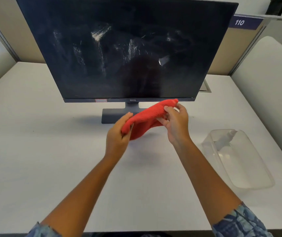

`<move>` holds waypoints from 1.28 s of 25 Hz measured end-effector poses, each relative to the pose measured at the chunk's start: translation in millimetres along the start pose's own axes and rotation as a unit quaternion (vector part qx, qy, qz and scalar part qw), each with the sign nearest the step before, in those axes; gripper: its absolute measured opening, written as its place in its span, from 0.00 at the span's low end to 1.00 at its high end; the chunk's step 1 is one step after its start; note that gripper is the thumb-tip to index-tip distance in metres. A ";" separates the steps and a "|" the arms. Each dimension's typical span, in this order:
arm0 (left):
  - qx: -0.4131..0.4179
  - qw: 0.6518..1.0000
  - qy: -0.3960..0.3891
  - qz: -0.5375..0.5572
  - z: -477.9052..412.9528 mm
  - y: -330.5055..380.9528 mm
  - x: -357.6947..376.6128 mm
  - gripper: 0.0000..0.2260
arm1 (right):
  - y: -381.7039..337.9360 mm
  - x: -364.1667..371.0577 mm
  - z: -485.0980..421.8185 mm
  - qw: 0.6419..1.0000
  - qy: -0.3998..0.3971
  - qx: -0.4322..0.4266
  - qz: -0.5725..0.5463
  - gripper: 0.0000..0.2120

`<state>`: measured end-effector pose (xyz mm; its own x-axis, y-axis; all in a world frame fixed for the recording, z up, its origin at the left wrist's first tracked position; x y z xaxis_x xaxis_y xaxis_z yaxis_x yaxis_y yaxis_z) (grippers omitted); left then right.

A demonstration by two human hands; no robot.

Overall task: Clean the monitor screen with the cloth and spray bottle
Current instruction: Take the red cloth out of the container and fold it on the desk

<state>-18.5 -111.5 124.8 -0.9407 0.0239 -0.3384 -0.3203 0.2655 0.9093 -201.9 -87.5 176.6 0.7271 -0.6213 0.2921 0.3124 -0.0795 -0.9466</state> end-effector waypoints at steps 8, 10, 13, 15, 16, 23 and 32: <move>0.171 0.915 -0.225 -0.289 74.8 -87.9 16.2 0.41 | 79.0 -109.3 66.0 0.958 -0.056 -0.021 0.281 0.15; 0.175 0.899 -0.272 -0.295 97.0 -106.6 16.2 0.43 | 94.9 -133.1 86.5 0.935 -0.084 0.030 0.343 0.11; 0.176 0.899 -0.288 -0.280 110.2 -103.7 12.7 0.31 | 99.6 -151.9 104.7 0.925 -0.113 0.105 0.348 0.08; 0.170 0.900 -0.294 -0.274 114.4 -96.4 8.6 0.25 | 95.0 -153.9 105.0 0.907 -0.139 0.120 0.380 0.05; 0.165 0.898 -0.299 -0.278 116.1 -94.4 7.4 0.27 | 91.6 -153.9 100.7 0.888 -0.152 0.100 0.423 0.03; 0.144 0.899 -0.242 -0.336 130.0 -90.6 12.1 0.24 | 92.3 -97.9 60.5 0.764 -0.155 -0.198 0.594 0.22; -0.018 0.934 -0.159 -0.319 68.6 -72.4 46.6 0.30 | 152.7 -32.6 48.8 0.630 -0.298 -0.253 0.672 0.34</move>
<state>-31.4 -63.5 26.6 -0.4789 0.1577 -0.8636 -0.8129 0.2916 0.5041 -148.0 -41.4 29.2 0.2753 -0.0026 -0.9614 -0.9538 -0.1257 -0.2728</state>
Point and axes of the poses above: each hand's wrist, its own z-axis away from the middle knuckle, its own x-axis out of the palm, y = z × x, the point moved 4 cm from there along -z, towards the middle knuckle, and after that the axes turned 8 degrees about -x, right-handed, at the moved point
